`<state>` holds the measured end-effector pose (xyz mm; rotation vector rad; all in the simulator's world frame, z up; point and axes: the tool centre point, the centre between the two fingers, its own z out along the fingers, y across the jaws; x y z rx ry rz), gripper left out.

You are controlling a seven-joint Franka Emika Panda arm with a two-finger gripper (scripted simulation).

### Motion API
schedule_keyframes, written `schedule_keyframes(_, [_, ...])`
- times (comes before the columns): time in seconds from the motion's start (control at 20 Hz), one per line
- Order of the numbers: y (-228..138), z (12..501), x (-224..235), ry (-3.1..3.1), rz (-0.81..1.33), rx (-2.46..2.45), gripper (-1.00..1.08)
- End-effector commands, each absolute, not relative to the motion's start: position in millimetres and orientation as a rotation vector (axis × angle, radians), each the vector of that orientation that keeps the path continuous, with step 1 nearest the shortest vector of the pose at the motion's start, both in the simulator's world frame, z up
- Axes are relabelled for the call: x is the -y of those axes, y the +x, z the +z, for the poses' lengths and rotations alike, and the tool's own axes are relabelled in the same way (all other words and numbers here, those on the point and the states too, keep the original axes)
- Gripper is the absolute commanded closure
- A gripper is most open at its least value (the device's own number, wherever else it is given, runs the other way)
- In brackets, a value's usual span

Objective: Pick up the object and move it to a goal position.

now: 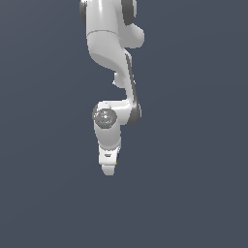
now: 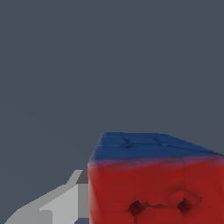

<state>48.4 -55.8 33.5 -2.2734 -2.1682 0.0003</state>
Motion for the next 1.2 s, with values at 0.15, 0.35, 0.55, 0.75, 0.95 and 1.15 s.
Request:
schedule_keyframes(0.15, [48.9, 33.9, 56.4, -2.274, 0.0, 2.168, 1.08])
schedule_keyframes(0.35, [53.4, 36.3, 60.9, -2.274, 0.0, 2.168, 1.08])
schedule_keyframes(0.55, [62.0, 40.7, 69.6, -2.273, 0.0, 2.168, 1.08])
schedule_keyframes(0.75, [74.2, 47.2, 81.7, -2.273, 0.0, 2.168, 1.08])
schedule_keyframes(0.95, [89.2, 54.9, 96.5, -2.273, -0.001, 2.167, 1.08])
schedule_keyframes(1.15, [105.2, 63.0, 112.1, -2.273, -0.001, 2.167, 1.08])
